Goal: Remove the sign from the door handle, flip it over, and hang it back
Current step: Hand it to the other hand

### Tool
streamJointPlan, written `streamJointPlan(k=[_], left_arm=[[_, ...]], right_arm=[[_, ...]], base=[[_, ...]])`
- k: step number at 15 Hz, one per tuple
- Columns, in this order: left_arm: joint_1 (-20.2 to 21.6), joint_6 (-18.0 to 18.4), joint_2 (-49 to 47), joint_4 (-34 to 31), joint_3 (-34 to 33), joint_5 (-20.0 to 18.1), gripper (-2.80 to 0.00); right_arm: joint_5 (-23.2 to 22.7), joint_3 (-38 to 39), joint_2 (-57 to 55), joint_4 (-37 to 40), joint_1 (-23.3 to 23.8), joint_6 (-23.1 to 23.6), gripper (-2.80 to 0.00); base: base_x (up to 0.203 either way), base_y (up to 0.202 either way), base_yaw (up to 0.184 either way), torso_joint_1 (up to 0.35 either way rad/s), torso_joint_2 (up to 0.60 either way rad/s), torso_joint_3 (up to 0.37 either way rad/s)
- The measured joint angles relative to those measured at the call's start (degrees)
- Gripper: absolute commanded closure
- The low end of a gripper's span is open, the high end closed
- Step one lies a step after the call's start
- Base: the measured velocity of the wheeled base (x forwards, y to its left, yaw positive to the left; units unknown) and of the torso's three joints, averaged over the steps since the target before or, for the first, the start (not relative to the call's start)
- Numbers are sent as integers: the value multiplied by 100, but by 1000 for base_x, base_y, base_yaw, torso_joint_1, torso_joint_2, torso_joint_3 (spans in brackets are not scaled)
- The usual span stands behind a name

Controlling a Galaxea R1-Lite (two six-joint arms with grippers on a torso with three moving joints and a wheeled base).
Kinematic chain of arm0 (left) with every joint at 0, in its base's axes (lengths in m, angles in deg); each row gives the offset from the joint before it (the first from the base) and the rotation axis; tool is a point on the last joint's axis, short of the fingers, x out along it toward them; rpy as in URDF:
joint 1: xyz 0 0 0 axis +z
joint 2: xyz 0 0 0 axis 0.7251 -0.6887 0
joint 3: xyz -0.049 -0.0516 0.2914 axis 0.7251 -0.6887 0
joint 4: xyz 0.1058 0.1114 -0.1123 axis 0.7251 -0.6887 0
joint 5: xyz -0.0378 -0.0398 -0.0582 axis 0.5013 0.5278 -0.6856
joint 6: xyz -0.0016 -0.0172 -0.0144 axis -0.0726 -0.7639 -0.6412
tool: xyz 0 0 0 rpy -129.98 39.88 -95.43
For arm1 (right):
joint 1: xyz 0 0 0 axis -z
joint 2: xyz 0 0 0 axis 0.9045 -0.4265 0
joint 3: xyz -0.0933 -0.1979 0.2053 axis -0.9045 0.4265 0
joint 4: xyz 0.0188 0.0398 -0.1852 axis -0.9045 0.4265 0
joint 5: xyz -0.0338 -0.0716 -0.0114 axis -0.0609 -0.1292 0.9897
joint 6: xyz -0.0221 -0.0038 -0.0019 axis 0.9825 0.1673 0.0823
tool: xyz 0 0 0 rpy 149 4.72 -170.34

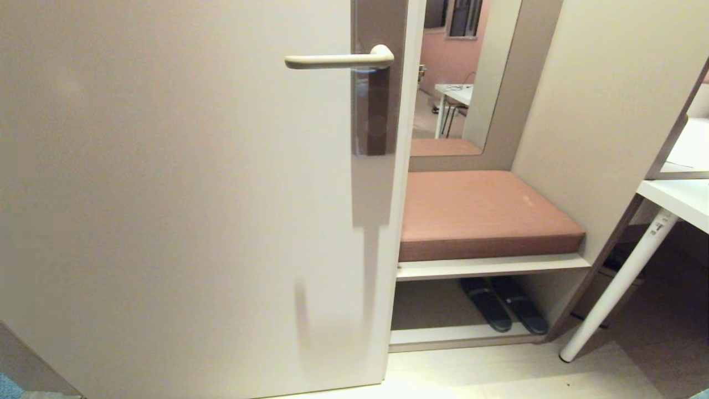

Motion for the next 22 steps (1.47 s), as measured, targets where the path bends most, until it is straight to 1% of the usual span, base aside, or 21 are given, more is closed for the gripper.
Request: streamJointPlan(k=[22], left_arm=[[0,27,0,0,0,0,0]], right_arm=[[0,0,0,0,0,0,0]], base=[[0,0,0,0,0,0]])
